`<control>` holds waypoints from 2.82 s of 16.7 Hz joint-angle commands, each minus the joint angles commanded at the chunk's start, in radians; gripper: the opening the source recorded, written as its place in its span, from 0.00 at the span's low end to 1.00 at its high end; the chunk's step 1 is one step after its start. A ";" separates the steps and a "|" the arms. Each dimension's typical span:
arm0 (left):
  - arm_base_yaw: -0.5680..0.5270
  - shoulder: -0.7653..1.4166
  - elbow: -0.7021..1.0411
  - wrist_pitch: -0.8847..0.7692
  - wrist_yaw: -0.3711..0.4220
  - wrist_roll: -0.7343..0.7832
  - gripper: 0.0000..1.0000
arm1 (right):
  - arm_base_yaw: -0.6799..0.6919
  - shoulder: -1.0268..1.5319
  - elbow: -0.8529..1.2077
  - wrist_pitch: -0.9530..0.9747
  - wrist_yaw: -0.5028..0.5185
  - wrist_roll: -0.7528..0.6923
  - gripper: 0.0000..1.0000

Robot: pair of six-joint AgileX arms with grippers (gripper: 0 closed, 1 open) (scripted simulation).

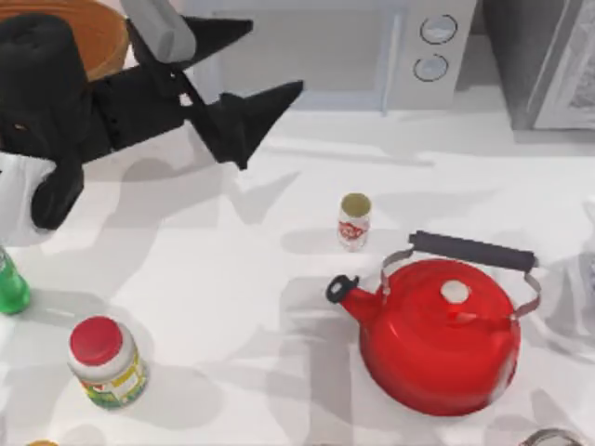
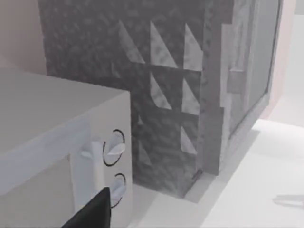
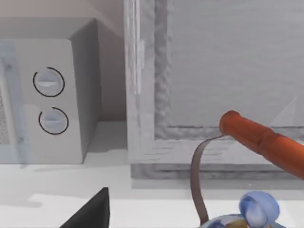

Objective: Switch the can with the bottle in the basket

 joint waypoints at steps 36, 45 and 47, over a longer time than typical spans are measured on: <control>0.429 -1.148 -0.876 -0.402 -0.740 0.008 1.00 | 0.000 0.000 0.000 0.000 0.000 0.000 1.00; 0.500 -0.475 -0.929 0.161 -0.596 0.061 1.00 | 0.000 0.000 0.000 0.000 0.000 0.000 1.00; 0.506 -0.390 -0.938 0.246 -0.575 0.071 1.00 | 0.000 0.000 0.000 0.000 0.000 0.000 1.00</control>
